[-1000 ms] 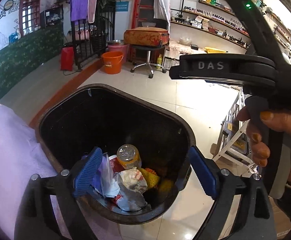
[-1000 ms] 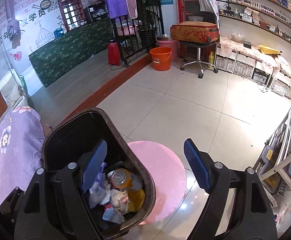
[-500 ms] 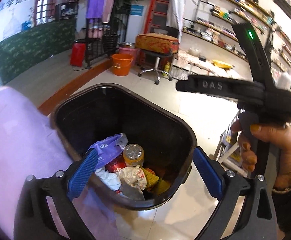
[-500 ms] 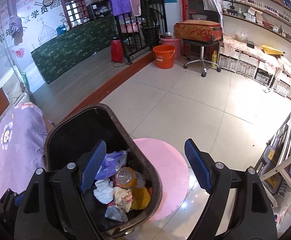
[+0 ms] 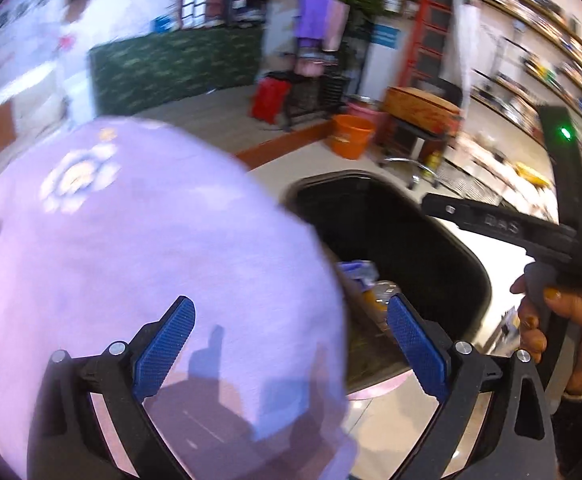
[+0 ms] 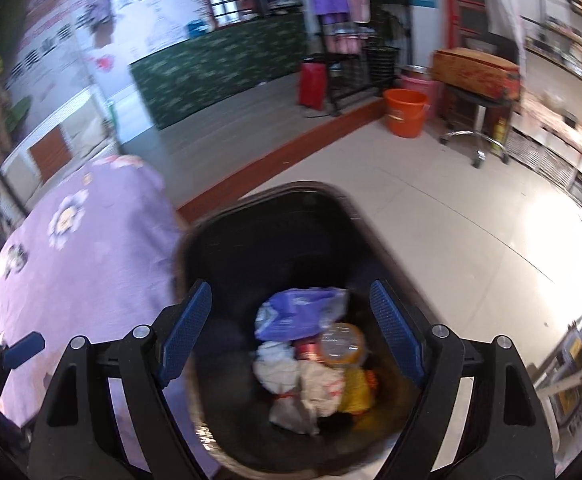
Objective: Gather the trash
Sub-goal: 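Move both open grippers back over the bed toward the remaining trash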
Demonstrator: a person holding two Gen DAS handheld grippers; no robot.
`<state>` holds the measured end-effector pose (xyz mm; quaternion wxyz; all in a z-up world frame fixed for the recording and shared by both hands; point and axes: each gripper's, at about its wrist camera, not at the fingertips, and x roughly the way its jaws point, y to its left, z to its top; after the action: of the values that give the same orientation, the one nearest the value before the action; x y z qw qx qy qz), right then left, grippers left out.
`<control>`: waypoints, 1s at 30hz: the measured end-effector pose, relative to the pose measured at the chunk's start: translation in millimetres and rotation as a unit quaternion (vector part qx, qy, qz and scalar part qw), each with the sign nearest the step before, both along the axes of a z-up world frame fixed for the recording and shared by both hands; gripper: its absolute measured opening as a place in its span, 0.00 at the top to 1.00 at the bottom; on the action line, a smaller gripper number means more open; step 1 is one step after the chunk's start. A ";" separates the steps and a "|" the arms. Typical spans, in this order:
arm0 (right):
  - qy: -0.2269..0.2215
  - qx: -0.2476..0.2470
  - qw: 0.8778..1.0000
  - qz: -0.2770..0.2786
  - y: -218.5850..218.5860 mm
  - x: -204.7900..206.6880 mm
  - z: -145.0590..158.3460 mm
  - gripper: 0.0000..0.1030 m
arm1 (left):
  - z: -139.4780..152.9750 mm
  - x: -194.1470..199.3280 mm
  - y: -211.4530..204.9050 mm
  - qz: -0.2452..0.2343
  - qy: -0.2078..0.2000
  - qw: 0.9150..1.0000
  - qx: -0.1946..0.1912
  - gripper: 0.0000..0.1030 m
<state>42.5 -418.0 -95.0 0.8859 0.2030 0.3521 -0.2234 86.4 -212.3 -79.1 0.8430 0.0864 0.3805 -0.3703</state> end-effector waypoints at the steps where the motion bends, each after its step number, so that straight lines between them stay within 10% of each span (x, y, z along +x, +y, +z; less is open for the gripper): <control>1: -0.002 0.004 1.000 0.014 7.7 7.2 0.7 0.21 | 0.5 4.7 8.0 0.012 0.008 1.000 -0.002 0.08; 16: -0.016 0.015 0.980 0.198 137.6 103.4 26.2 0.21 | 15.1 43.0 137.1 0.157 -0.004 0.988 -0.006 0.08; 30: 0.009 0.010 0.919 0.394 303.5 219.5 33.5 0.21 | 18.6 84.8 272.0 0.327 -0.003 0.945 -0.006 0.08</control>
<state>262.1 -114.4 -61.5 0.8971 0.0548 0.4137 0.1453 171.2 59.7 -60.5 0.9194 -0.0466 0.3830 -0.0764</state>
